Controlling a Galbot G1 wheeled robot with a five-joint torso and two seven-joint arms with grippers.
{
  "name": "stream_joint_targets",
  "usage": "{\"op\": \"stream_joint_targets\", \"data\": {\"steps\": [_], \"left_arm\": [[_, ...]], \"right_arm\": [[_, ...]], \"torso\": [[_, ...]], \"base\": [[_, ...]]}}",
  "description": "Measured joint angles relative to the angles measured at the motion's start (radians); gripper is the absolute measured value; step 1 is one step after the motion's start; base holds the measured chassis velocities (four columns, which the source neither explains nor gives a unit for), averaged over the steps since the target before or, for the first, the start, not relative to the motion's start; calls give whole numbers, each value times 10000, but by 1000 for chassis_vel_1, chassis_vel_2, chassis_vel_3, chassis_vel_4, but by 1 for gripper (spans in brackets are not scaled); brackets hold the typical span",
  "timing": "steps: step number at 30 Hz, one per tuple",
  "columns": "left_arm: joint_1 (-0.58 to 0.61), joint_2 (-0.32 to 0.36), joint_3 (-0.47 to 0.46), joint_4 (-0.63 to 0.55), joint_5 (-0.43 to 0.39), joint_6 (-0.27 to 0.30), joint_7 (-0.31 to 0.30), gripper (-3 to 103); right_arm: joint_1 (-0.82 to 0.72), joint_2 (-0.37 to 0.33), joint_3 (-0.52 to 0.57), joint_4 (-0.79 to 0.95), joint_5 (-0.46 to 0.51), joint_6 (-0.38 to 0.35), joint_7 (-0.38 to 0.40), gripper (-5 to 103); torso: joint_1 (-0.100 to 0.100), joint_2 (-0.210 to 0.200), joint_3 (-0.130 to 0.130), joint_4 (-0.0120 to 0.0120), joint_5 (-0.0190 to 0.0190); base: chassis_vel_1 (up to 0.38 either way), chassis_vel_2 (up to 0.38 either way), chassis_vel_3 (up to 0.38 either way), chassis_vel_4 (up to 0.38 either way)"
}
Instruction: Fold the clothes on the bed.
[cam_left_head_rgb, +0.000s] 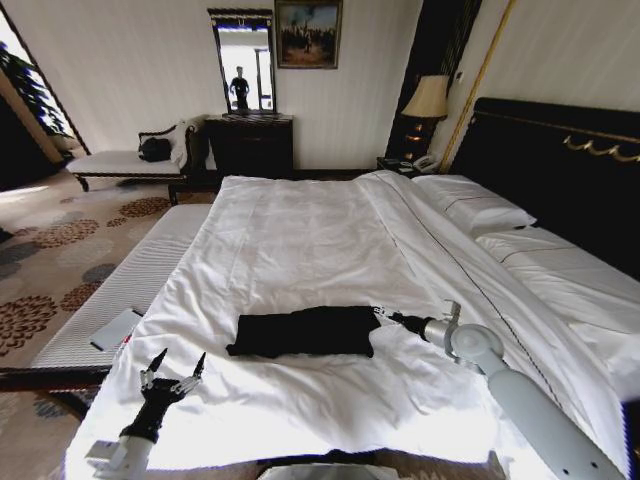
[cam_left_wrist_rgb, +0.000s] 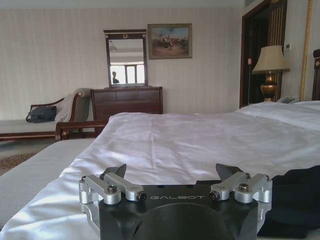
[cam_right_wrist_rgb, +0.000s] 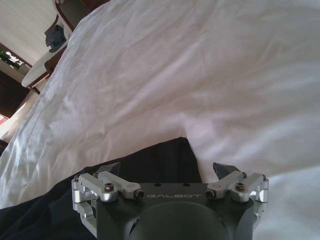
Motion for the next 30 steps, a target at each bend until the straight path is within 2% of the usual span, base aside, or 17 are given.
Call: {"op": "stream_joint_targets", "data": {"steps": [4,12,21,30], "left_arm": [[416,-147,-54,-403,-136,3,0,100],[1252,-150,54,-972,-484,-262,2,100],[1148,-143,356,-927,-676,-308,4,100],[1174,-213,521,-975,-587,-249,4,100]], "right_arm": [[74,18,-266,-237,-483,-23,-348,100],[-473,541,-370,-42,-1143,-45,-606,100],[-613,1065,-336,104,-1230,-36,-544,100],[312,1374,-1319,-294,-1220,1,-296,100]], "torso": [[0,0,0,-1,2],[0,0,0,1,2],[0,1,-1,2,-2],[0,1,0,2,-2]], "base": [[0,0,0,0],[0,0,0,0],[0,0,0,0],[0,0,0,0]]}}
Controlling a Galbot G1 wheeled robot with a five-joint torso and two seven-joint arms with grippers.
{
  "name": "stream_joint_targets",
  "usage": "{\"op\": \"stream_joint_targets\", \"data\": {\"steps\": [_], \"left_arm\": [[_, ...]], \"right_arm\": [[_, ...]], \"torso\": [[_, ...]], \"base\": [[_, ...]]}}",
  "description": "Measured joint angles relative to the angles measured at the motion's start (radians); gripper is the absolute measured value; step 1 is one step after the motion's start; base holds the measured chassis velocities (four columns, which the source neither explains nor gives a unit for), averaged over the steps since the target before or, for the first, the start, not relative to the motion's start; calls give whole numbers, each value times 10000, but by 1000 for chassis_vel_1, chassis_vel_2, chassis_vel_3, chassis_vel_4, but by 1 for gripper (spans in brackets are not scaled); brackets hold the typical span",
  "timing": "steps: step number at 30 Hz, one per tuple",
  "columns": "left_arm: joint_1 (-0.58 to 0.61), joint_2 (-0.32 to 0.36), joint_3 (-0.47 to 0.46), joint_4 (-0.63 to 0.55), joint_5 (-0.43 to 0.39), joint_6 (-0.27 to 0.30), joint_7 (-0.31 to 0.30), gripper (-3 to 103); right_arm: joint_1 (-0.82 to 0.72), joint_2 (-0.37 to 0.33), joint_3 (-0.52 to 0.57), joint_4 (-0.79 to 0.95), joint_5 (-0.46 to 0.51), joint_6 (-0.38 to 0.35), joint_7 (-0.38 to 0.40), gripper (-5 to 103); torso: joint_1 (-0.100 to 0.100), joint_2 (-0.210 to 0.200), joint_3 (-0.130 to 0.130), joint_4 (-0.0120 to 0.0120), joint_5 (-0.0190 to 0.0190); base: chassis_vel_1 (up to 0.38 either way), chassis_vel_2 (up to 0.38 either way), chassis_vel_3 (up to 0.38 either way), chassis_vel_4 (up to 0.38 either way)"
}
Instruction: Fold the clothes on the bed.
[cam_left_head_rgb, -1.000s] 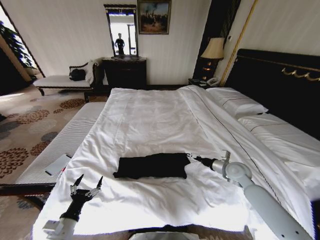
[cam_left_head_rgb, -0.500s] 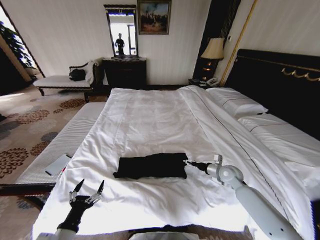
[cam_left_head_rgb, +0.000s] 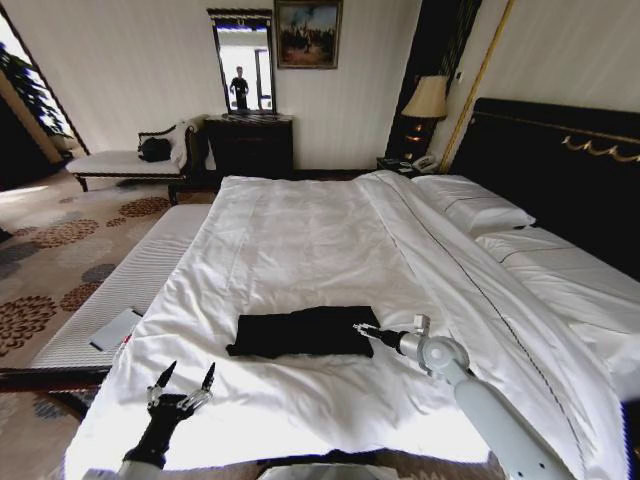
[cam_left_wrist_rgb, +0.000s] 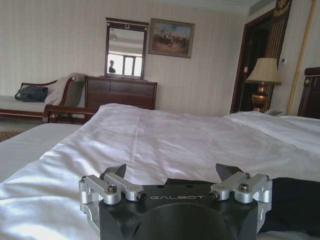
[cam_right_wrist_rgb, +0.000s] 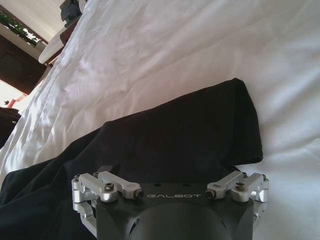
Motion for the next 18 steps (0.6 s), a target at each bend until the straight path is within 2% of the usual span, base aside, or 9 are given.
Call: {"op": "stream_joint_targets", "data": {"steps": [9,12,15,18], "left_arm": [[-12,92,-349,-209,-132,189,0,100],[-65,93,-392,-249,-191,261,0,100],[-148,77,-393,-226,-178,313,1,100],[-432,40,-520,86,82,401,1,100]], "right_arm": [[370,221,-799,-276,-333,3,172,101],[364,233,-926,-262,-361,57,204,87],[354,234,-990,-177,-350,99,221,82],[356,296,-1034,-82,-347,192,314,65]], "torso": [[0,0,0,-3,-1],[0,0,0,-3,-1],[-1,0,0,-3,2],[0,0,0,-2,0]], "base": [[0,0,0,0],[0,0,0,0],[0,0,0,0],[0,0,0,0]]}}
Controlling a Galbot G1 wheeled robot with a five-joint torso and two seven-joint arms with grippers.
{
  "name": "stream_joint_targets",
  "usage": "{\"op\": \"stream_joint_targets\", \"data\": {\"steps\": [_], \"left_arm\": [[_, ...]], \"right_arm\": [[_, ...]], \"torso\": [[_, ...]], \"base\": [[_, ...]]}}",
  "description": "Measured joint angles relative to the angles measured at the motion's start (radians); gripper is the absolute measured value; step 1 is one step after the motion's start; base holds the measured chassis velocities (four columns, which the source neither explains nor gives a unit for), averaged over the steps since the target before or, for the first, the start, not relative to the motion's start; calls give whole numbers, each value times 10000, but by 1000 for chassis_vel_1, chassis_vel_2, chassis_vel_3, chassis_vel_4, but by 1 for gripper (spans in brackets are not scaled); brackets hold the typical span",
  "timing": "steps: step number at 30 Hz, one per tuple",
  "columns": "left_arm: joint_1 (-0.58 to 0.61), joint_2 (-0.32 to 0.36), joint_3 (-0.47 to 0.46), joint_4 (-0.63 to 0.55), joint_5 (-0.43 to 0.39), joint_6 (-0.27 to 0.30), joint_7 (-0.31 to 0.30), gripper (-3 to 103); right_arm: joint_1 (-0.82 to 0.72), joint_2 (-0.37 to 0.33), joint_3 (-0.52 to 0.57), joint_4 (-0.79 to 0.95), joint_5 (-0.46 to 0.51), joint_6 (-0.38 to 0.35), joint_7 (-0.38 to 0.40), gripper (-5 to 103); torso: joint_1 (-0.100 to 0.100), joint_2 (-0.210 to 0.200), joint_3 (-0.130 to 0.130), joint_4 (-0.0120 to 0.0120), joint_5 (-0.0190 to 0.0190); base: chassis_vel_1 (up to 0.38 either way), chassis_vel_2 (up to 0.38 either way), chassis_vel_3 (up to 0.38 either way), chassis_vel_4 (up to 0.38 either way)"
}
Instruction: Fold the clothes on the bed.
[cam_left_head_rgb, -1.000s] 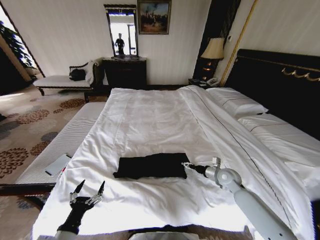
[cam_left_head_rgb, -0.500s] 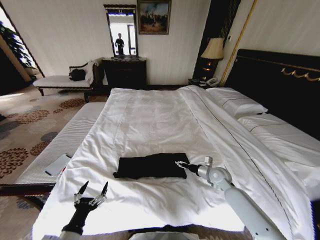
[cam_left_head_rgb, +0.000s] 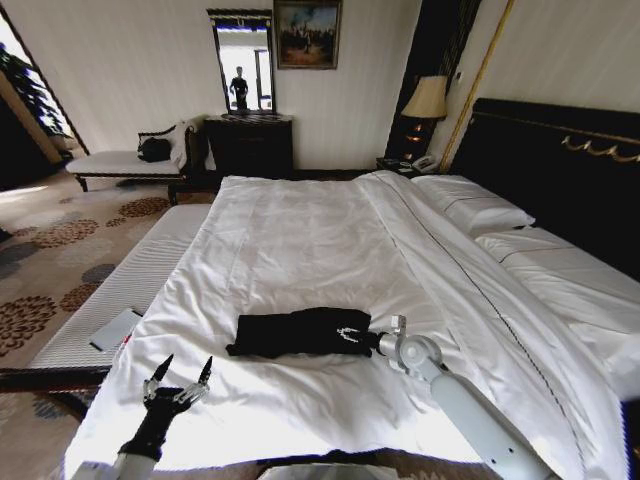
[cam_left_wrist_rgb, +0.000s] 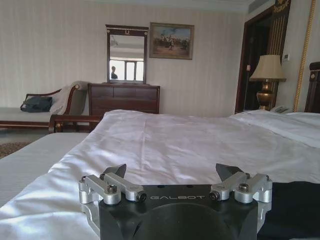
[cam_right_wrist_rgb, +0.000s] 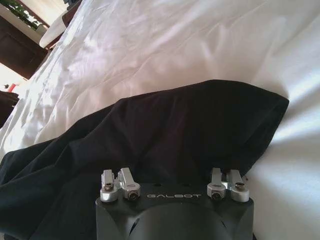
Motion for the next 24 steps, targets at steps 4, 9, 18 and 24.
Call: {"op": "stream_joint_targets", "data": {"steps": [4,9,18,24], "left_arm": [[-64,47,-137,13,-331,86,-1,100],[-107,103,-237,-133,-519,128,0,100],[-317,75,-74,58,-428,134,0,100],[-484,40,-16,148,-267,267,1,100]], "right_arm": [[6,108,-54,27,-2,51,127,54],[-15,168,-117,65,-43,69,180,38],[-226,-15,88,316,-149,182,294,12],[-362,-146,332,621,-114,221,519,12]], "torso": [[0,0,0,2,0],[0,0,0,2,2],[0,0,0,3,3],[0,0,1,3,6]], "base": [[0,0,0,0],[0,0,0,0],[0,0,0,0],[0,0,0,0]]}}
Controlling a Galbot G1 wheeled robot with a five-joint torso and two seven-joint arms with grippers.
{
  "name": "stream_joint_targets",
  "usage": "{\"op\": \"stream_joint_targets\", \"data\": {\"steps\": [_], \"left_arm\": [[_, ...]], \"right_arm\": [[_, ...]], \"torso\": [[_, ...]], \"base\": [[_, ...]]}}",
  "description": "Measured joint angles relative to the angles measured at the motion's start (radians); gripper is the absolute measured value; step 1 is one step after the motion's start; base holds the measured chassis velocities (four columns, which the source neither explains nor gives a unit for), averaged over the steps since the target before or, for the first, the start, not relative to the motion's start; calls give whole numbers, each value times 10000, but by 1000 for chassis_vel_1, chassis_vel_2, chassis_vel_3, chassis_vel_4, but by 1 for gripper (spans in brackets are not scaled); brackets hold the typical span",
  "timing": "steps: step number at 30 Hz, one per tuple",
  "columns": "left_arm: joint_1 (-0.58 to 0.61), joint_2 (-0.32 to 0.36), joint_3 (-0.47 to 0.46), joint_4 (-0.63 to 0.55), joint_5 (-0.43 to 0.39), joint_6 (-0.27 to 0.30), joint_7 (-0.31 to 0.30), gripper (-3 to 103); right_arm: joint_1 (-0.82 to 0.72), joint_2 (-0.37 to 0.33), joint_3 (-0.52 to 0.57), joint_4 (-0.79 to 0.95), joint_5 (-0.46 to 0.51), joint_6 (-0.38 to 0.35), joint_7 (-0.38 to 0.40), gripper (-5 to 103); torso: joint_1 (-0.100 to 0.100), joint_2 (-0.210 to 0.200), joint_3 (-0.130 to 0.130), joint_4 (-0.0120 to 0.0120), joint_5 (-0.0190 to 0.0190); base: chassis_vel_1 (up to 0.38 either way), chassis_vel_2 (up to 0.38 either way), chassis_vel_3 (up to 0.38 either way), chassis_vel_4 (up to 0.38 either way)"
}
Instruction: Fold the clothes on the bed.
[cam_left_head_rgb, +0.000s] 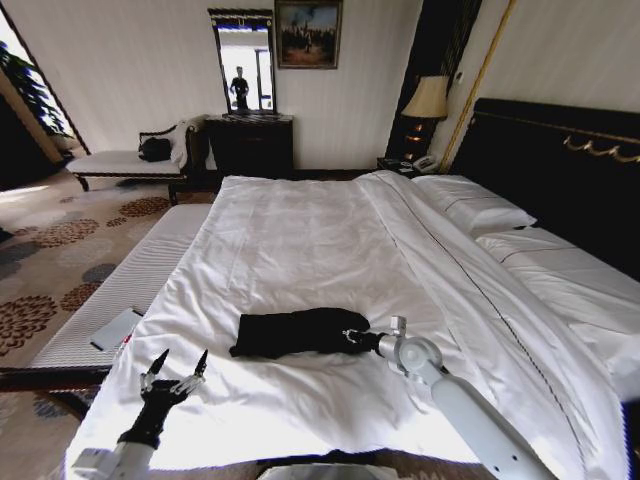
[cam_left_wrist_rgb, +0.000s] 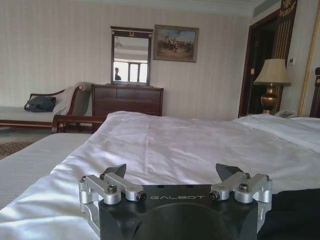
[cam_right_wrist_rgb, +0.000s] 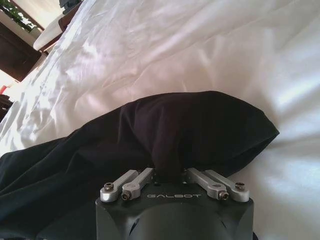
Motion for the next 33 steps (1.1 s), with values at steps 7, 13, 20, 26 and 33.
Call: {"op": "stream_joint_targets", "data": {"steps": [7,13,20,26,33], "left_arm": [[-304,89,115,325,57,54,-2,99],[-670,103,451,369,0,135,-1,99],[-596,73,437,397,-73,26,-1,99],[-303,12,32,109,-245,-72,-1,99],[-546,267,-42,270,-478,25,-2,99]], "right_arm": [[-576,-1047,1474,683,410,-16,231,12],[-1358,-2090,2589,1177,-294,-93,26,12],[-1316,-2930,2512,1426,-2674,-215,-303,12],[-88,-3125,1118,1632,-2143,-718,186,12],[647,-2917,261,2024,-249,-915,967,12]], "torso": [[0,1,0,-6,-7],[0,1,-1,-5,-5],[0,1,-1,-4,-3],[0,1,0,2,-5],[0,1,-1,-17,-11]], "base": [[0,0,0,0],[0,0,0,0],[0,0,0,0],[0,0,0,0],[0,0,0,0]]}}
